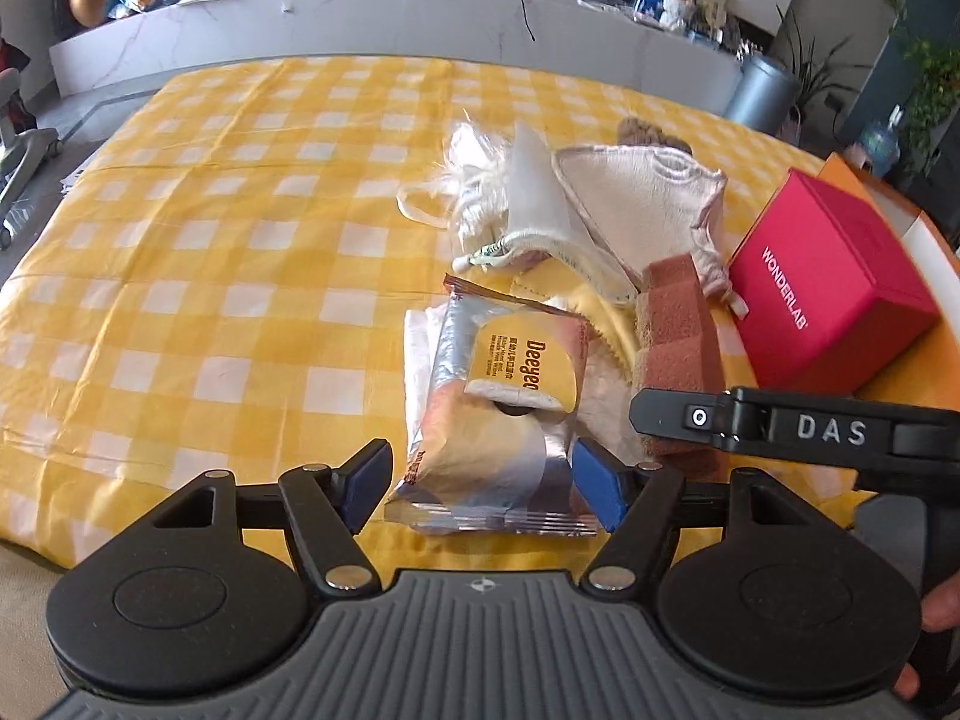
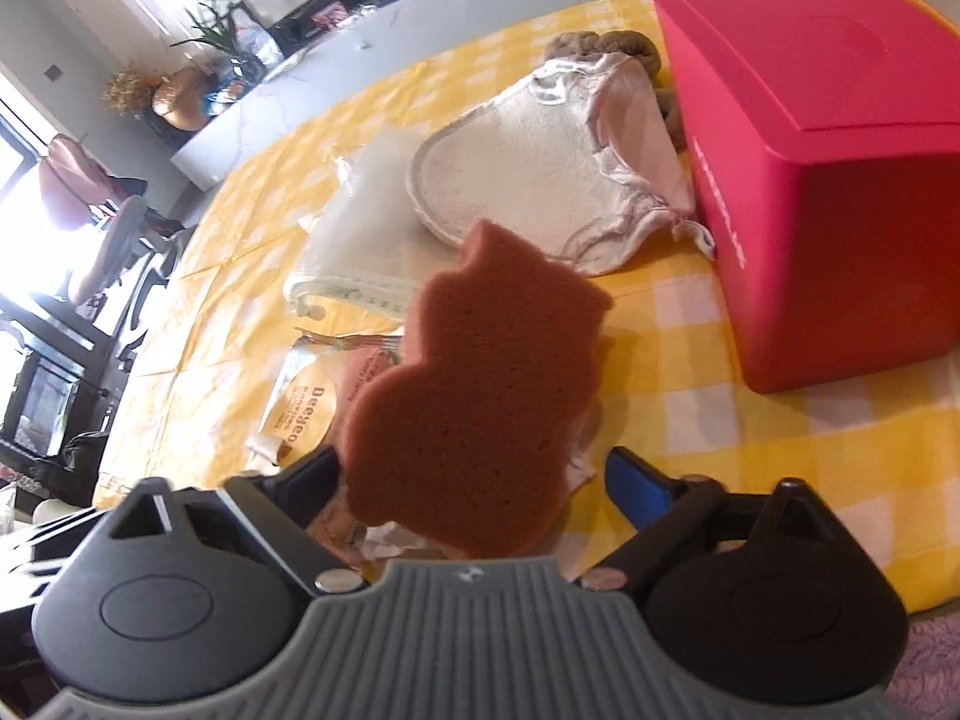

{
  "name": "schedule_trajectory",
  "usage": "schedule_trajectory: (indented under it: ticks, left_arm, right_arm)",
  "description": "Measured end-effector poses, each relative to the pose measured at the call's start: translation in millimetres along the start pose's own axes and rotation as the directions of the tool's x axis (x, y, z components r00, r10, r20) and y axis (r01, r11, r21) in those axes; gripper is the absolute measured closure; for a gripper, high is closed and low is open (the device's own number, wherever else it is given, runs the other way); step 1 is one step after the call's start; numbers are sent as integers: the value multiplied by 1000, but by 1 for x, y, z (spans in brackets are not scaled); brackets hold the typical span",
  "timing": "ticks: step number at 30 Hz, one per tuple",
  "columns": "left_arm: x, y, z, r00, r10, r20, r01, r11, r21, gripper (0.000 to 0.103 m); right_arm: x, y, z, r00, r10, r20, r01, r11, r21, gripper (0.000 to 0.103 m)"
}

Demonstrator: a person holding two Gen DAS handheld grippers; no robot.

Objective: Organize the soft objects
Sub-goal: 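Grasp the brown cat-shaped sponge with the right tool while the left tool grasps the silver snack bag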

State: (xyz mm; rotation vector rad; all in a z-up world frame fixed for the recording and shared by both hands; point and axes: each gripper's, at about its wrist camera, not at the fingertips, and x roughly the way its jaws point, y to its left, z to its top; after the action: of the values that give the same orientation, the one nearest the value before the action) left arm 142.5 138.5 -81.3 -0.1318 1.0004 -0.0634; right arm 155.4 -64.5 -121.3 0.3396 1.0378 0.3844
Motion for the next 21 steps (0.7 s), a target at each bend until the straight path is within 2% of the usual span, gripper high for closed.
schedule_trajectory:
  ticks: [1, 8, 10, 12, 15, 21]
  left_arm:
    - [2, -1, 1, 1000, 1, -5, -1, 1000, 4, 22]
    - [14, -14, 5, 999, 35, -25, -34, 998, 55, 22]
    - [18, -18, 5, 998, 59, -31, -57, 996, 68, 22]
    - [22, -20, 5, 996, 75, -39, -72, 994, 77, 22]
    - [29, -24, 6, 993, 103, -56, -98, 992, 84, 22]
    - [33, -24, 4, 990, 125, -61, -119, 989, 83, 23]
  right_arm:
    - [-2, 0, 0, 1000, 16, -1, -16, 1000, -2, 28]
    - [-35, 2, -4, 998, 27, 50, -24, 997, -73, 30]
    - [-43, 0, -7, 999, -5, 52, 10, 995, -103, 30]
    - [-44, -1, -11, 996, -82, 43, 88, 985, -148, 30]
    - [-44, -11, -21, 990, -135, 44, 140, 973, -182, 30]
    - [-31, -15, -31, 985, -171, 20, 171, 951, -256, 26]
